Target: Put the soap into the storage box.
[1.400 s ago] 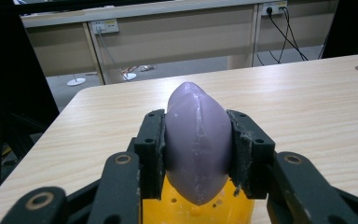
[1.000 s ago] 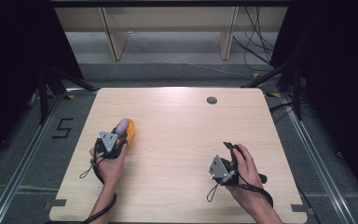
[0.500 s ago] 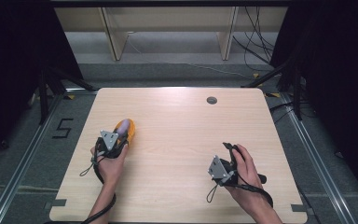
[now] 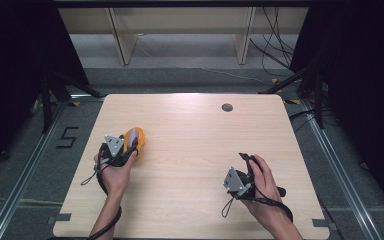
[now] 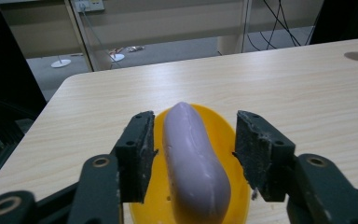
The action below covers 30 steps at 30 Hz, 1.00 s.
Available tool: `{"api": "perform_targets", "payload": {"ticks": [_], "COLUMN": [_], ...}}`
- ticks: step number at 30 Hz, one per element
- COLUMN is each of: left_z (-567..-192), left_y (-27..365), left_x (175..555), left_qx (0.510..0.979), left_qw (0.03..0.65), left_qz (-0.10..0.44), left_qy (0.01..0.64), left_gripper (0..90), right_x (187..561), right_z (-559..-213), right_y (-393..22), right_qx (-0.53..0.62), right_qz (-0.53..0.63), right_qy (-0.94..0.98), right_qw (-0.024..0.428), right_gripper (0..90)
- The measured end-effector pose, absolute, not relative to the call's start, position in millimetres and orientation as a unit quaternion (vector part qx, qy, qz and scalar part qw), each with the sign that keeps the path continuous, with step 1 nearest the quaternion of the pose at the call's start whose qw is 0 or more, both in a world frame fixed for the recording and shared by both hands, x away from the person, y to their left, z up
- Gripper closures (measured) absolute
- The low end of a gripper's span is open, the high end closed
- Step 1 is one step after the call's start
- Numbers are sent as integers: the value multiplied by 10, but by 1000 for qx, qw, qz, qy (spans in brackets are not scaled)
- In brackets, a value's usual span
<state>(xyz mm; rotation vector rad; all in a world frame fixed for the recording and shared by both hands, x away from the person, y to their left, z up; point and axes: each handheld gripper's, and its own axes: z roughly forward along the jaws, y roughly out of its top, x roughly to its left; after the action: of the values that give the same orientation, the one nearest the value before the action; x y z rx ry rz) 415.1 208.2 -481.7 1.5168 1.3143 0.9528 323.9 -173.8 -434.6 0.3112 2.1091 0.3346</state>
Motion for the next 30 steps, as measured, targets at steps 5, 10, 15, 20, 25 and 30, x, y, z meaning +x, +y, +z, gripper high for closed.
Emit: {"api": "perform_targets", "payload": {"ticks": [5,10,15,20,25,30], "left_z": [-4632,-4400,-4292,-4173,-4121,-4213], "left_y": [2127,2075,2012,1935,1900,2019], "left_x": [4151,4219,4382,4485,4514,4308], "left_qx": [630,654,680,720,771,787], "left_qw": [441,437,446,434,414,425], "left_qz": [331,313,270,248,231,216], "left_qy": [546,532,515,482,425,392], "left_gripper": [384,357,342,343,323,320], "right_x": [3234,3248,3240,3242,3248,3252], "right_z": [-4363,-4370,-4372,-4375,-4385,-4392], "right_y": [-1737,-1736,-1740,-1767,-1771,-1778], "right_qx": [139,132,136,144,152,156], "right_qz": [148,152,158,160,162,166], "right_qy": [861,865,866,867,868,867], "right_qw": [467,460,455,449,444,443], "right_gripper": [318,318,320,322,322,323]}}
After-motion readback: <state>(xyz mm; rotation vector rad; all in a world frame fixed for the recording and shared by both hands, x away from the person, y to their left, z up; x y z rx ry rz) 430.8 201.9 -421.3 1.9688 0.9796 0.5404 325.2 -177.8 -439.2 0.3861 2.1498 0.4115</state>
